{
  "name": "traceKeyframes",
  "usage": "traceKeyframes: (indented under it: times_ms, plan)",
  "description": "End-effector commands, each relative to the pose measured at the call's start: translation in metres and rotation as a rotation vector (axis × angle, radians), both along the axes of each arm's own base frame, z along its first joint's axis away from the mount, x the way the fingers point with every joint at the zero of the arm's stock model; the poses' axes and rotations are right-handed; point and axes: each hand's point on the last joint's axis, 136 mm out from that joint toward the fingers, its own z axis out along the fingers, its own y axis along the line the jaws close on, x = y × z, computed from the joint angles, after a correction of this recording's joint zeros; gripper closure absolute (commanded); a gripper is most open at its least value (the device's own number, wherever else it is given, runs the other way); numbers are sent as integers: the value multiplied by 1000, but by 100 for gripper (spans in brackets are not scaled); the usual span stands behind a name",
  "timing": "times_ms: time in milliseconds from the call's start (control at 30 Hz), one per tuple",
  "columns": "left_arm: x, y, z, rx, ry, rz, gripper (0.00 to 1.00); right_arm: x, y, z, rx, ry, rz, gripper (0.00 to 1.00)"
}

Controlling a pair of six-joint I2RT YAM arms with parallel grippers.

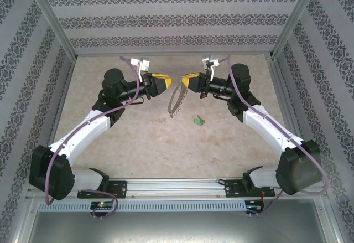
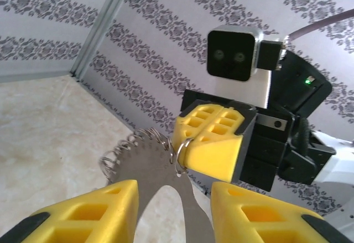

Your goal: Put the keys on the keyring

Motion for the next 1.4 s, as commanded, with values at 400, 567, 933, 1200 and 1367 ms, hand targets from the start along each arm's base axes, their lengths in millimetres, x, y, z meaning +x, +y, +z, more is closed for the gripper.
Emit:
traceKeyframes:
  times_ms: [400,567,933,1200,1367]
  plan:
    - [-18,-4,37,-129,-111,-108,63,-16,20,30,103,-80,81,100]
    - [-16,-7,28,-119,-89,-110,63,-18,23,31,107,-83,89,100]
    - [-17,-15,14,-100,-65,-133,65,-17,28,31,114,-80,97,100]
    - [-19,-22,12,-94,-68,-158,67,-20,32,31,115,-75,114,100]
    - [-21,-22,13,-99,-82,-158,74,-19,32,29,113,-71,111,100]
